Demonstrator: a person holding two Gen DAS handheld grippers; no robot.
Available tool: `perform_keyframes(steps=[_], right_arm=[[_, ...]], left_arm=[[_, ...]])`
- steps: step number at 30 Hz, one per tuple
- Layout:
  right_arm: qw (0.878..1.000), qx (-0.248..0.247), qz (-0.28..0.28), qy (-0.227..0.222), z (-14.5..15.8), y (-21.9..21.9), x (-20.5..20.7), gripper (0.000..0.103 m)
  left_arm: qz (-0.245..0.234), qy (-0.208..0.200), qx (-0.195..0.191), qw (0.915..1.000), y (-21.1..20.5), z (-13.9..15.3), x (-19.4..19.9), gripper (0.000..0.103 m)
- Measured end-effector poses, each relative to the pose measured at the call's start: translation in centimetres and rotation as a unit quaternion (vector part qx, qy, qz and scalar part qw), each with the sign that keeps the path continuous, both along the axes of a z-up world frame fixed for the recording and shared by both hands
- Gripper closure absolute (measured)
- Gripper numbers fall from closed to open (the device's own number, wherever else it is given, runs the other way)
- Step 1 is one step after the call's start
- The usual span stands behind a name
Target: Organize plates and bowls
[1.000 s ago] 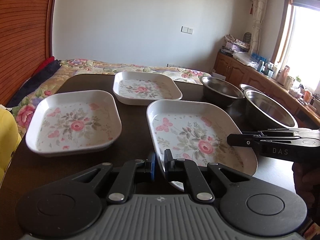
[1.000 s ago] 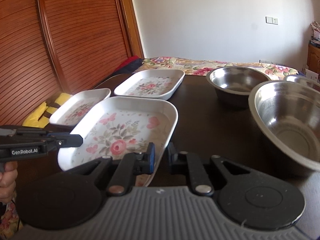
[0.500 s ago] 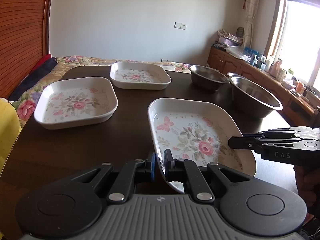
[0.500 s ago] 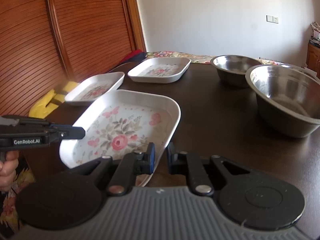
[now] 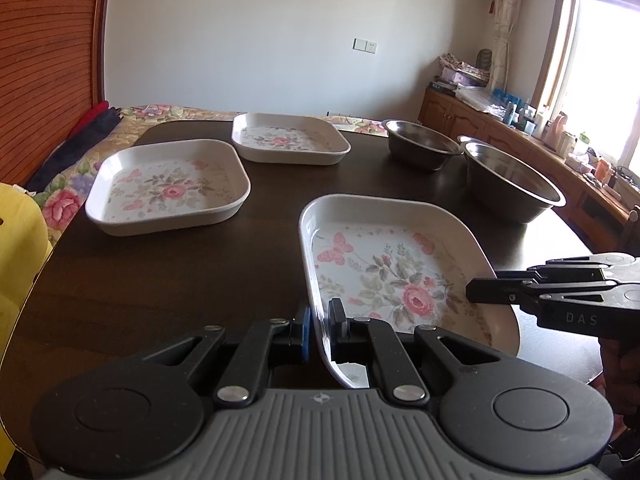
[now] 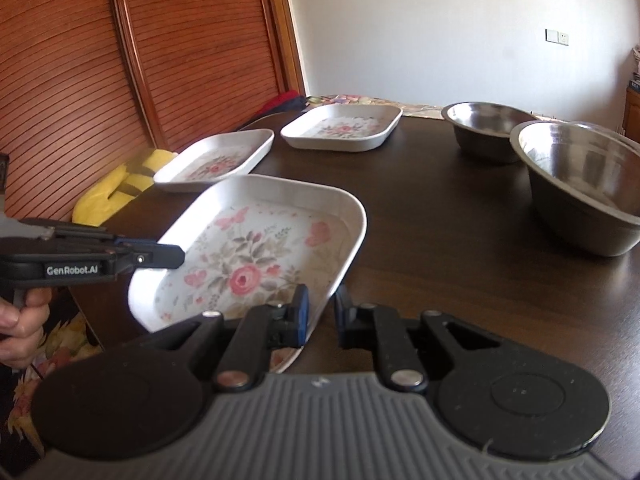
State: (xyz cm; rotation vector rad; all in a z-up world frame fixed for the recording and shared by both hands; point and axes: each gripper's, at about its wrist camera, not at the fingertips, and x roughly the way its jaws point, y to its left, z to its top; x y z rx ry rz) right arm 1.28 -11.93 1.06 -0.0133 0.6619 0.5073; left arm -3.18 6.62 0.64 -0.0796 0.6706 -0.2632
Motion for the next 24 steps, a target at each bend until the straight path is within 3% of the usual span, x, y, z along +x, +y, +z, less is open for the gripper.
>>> perform_keyframes(steps=[19, 24], right_arm=[[1.000, 0.009, -0.009, -0.005, 0.2, -0.4, 0.0, 0.082], [0.999, 0.007, -0.018, -0.026, 1.2, -1.0, 0.4, 0.082]], left_arm=[[0.013, 0.001, -0.011, 0.9999, 0.6, -0.4, 0.7, 0.093], [0.023, -0.006, -0.007, 0.9997, 1.1, 0.0, 0.8, 0.084]])
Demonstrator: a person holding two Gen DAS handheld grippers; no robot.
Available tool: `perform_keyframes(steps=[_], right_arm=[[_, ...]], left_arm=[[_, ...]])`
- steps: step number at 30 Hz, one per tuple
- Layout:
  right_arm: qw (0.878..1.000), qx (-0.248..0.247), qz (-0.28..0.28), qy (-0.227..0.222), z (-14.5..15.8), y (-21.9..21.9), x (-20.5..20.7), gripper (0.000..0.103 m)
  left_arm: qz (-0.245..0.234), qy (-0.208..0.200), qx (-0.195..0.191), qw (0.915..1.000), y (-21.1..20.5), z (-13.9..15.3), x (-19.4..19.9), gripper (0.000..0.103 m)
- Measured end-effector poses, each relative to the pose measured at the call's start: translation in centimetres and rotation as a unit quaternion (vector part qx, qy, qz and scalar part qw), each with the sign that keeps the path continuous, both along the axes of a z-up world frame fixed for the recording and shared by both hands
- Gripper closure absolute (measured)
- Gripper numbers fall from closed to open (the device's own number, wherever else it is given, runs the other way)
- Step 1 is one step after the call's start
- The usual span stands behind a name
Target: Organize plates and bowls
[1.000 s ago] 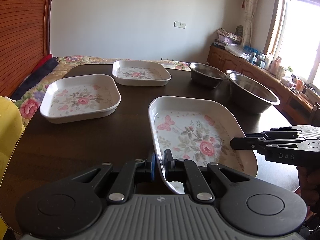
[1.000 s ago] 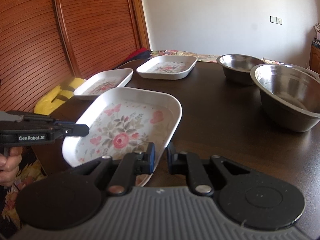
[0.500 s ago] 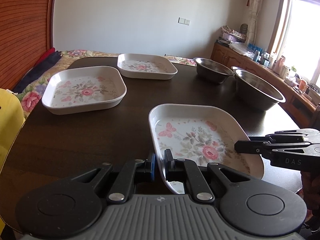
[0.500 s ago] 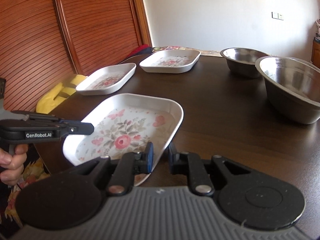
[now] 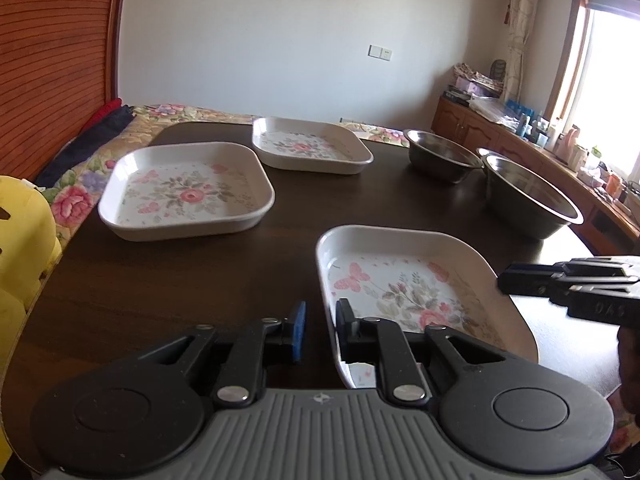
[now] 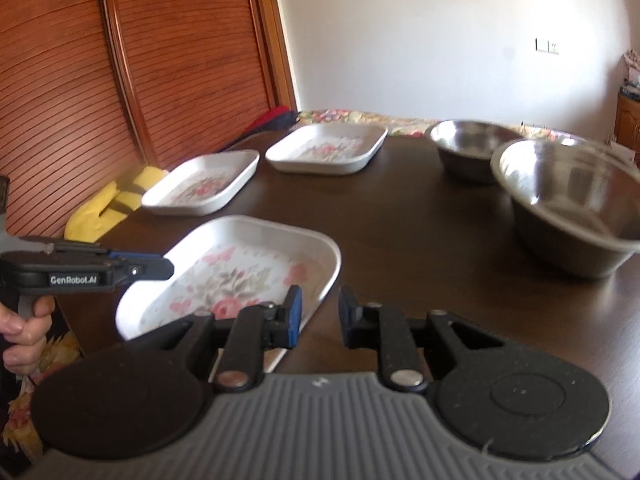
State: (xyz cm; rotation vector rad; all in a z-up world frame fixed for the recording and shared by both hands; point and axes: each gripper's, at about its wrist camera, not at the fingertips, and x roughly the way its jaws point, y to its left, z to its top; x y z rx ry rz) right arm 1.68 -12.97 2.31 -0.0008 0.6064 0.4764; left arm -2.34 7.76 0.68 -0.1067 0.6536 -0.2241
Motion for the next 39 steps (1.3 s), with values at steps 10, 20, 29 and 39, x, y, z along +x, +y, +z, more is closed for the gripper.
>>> perform_keyframes(steps=[10, 20, 29, 39], right_arm=[[0.999, -0.007, 0.021, -0.031, 2.3, 1.1, 2.2, 0.082], [0.997, -0.018, 0.066, -0.027, 2.8, 5.4, 5.1, 0.082], [0.995, -0.022, 0.096, -0.009, 2.8, 8.9, 7.6, 0.081], [0.993, -0.028, 0.117, 0.005, 2.6, 12.4, 9.6, 0.061]], left_arm=[[0.011, -0.020, 0.000, 0.9997, 1.4, 1.3, 1.1, 0.078], [0.034, -0.036, 0.008, 0.9987, 4.3, 2.3, 3.3, 0.064], [0.051, -0.049, 0.019, 0.9973, 7.3, 2.7, 5.7, 0.055], [0.071, -0.056, 0.024, 0.9956, 10.1, 2.3, 8.1, 0.033]])
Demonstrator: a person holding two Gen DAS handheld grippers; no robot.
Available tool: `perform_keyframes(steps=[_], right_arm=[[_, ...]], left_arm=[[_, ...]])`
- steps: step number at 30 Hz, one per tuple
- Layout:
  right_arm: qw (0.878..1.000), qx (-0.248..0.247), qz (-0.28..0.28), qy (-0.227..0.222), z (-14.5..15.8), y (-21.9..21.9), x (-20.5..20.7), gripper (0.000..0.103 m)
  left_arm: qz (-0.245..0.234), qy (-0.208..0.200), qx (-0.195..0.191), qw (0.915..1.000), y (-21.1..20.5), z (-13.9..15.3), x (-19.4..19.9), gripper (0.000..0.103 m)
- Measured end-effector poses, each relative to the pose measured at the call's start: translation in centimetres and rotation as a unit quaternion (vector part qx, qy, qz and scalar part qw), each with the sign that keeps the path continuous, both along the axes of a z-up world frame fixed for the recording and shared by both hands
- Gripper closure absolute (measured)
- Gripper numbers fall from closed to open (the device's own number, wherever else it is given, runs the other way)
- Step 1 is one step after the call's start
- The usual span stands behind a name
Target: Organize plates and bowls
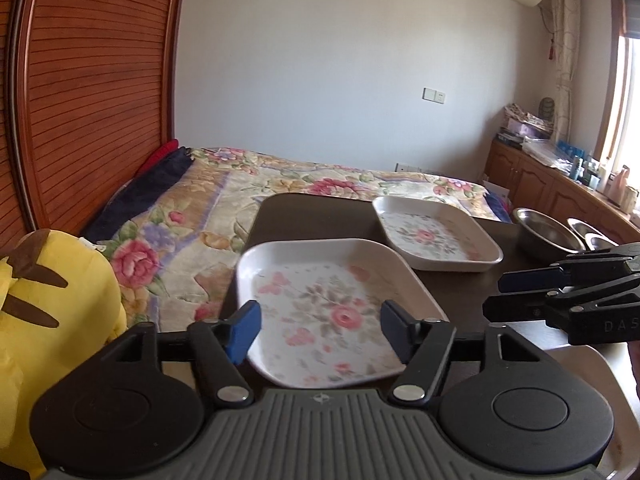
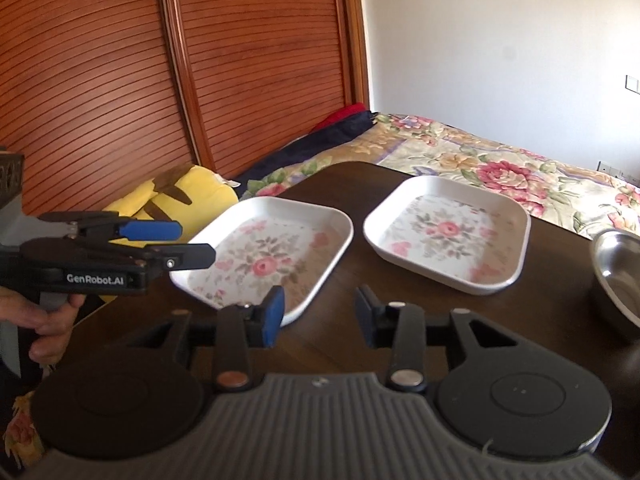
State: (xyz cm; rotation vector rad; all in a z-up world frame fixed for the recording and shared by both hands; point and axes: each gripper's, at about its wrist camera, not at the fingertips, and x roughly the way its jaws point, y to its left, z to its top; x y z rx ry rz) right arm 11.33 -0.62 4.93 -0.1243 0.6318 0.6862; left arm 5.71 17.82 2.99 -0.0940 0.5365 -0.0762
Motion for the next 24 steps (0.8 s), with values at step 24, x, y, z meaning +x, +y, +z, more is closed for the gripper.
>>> perform_keyframes(steps=[24], right_arm=[[0.998, -0.031, 0.008, 0.049, -2.1, 3.9, 4.3, 0.066]], left_arm=[[0.007, 0.036, -0.002, 0.9993, 3.6, -2.8, 3.9, 0.072]])
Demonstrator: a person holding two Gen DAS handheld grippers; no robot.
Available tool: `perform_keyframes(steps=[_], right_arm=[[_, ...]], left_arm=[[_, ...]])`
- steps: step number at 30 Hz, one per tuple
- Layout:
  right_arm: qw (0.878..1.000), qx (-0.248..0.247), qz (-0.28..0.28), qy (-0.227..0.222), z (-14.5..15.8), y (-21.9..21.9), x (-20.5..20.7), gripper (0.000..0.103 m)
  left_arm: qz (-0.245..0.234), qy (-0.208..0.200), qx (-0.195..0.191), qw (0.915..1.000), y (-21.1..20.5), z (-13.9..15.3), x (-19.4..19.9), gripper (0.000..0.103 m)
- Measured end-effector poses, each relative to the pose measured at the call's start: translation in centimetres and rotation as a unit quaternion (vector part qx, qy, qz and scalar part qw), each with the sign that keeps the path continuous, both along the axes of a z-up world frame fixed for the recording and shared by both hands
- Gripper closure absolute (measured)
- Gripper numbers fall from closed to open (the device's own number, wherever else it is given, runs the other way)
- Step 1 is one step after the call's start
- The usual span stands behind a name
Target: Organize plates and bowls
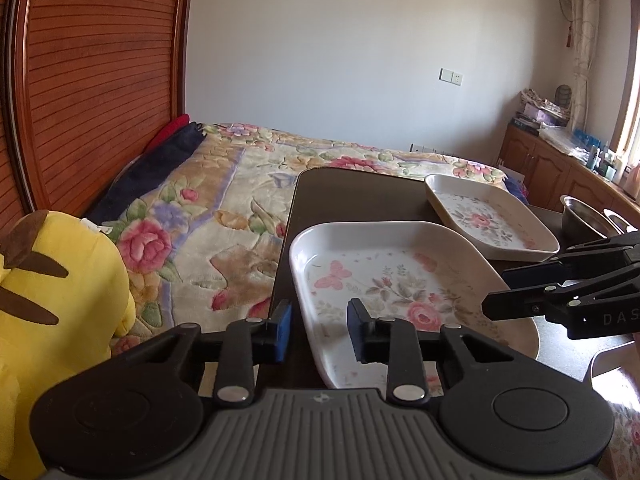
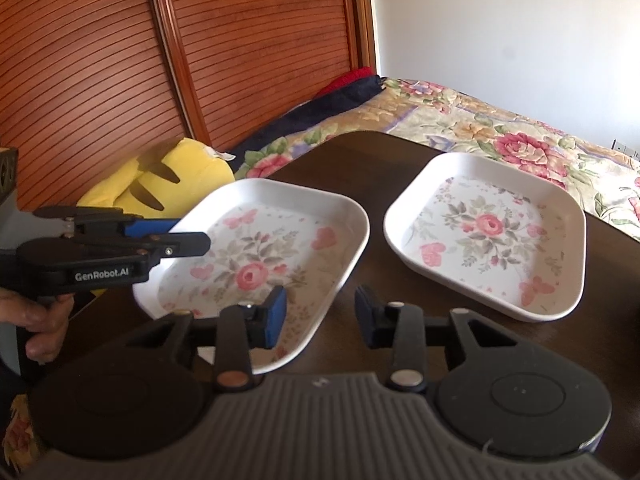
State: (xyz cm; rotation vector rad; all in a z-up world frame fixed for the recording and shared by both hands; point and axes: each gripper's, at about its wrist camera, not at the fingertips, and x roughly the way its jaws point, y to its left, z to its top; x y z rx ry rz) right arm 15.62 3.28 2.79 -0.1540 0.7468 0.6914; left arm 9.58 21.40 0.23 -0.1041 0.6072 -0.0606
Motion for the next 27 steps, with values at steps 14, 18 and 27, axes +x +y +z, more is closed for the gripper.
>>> perform_keyframes(steps=[14, 18, 27], right_arm=[[1.000, -0.010, 0.009, 0.007, -0.47, 0.70, 0.37, 0.076], [1.000, -0.011, 0.008, 0.006, -0.49, 0.72, 0.34, 0.077], [1.000, -0.005, 0.006, 0.009, -0.55, 0.42, 0.22, 0.084]], left_arm=[[0.004, 0.000, 0.001, 1.0000, 0.10, 0.07, 0.03, 0.079], [0.004, 0.002, 0.004, 1.0000, -0.02, 0.10, -0.15, 0.083], [0.012, 0.004, -0.009, 0.9999, 0.02, 0.28, -0.52, 0.084]])
